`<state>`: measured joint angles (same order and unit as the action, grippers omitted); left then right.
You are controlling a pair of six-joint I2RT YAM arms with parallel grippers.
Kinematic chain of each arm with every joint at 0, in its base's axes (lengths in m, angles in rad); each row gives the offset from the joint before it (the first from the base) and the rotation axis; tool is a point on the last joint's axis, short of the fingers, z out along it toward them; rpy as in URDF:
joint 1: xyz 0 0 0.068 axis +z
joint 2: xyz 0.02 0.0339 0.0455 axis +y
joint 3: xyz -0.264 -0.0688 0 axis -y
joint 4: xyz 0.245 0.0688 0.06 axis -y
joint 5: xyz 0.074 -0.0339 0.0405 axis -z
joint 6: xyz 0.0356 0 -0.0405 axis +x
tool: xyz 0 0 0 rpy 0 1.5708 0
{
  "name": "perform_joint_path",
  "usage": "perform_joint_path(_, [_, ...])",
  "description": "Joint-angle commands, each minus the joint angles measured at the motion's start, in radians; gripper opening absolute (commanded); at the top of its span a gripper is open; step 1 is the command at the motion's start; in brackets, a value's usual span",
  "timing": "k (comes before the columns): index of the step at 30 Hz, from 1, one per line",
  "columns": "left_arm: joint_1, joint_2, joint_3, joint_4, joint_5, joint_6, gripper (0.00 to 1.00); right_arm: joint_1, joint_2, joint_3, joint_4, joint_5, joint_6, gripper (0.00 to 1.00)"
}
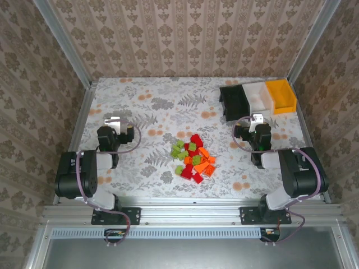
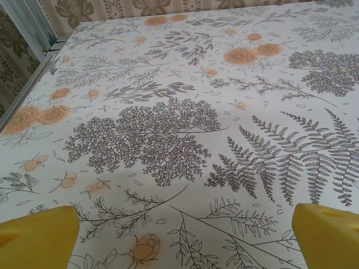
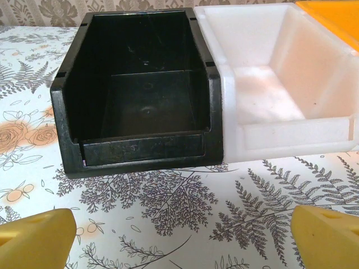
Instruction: Sort the legos into containers by color
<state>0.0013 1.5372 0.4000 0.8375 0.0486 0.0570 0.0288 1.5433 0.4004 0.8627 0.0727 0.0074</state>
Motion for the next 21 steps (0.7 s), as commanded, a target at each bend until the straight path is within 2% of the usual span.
perform_joint_path(1, [0.003, -0.001, 0.009, 0.007, 0.01, -0.005, 1.0, 0.003, -0.009, 0.011, -0.01, -0.003, 0.007, 1.0])
perform_joint_path(21, [0.003, -0.001, 0.008, 0.008, 0.011, -0.005, 1.0, 0.003, -0.012, 0.005, -0.001, -0.002, 0.006, 1.0])
